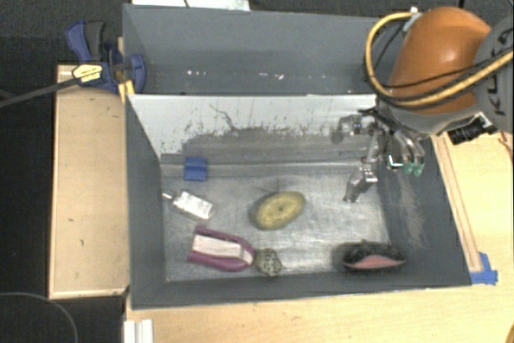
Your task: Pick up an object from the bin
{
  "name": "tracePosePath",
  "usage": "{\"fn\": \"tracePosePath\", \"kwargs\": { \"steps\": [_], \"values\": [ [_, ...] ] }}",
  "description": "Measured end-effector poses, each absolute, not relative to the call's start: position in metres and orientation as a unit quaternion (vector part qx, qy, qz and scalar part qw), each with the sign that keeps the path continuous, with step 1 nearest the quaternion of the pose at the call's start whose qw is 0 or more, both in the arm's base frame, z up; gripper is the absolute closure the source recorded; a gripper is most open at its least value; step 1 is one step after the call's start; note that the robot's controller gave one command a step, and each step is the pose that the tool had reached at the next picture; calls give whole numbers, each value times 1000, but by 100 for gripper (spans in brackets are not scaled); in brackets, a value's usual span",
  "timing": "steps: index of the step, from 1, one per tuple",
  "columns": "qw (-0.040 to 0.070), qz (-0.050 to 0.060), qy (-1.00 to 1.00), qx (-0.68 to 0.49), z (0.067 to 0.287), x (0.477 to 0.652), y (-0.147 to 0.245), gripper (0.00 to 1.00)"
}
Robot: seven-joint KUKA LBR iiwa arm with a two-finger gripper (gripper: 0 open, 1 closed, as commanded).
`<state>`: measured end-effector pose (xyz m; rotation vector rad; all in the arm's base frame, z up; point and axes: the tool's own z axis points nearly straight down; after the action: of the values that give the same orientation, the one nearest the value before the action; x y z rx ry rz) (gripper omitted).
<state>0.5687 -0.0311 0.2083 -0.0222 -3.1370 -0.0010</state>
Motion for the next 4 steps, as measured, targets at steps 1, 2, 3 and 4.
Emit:
{"fn": "tracePosePath", "kwargs": {
  "steps": [1, 2, 3, 4],
  "values": [
    [0, -1, -997, -71, 69, 547, 51, 0],
    [-3, -1, -1000, -30, 102, 568, 68, 0],
    [0, 0, -1000, -23, 101, 564, 68, 0],
    [-2, 0, -999, 42, 72, 554, 66, 0]
  ]
}}
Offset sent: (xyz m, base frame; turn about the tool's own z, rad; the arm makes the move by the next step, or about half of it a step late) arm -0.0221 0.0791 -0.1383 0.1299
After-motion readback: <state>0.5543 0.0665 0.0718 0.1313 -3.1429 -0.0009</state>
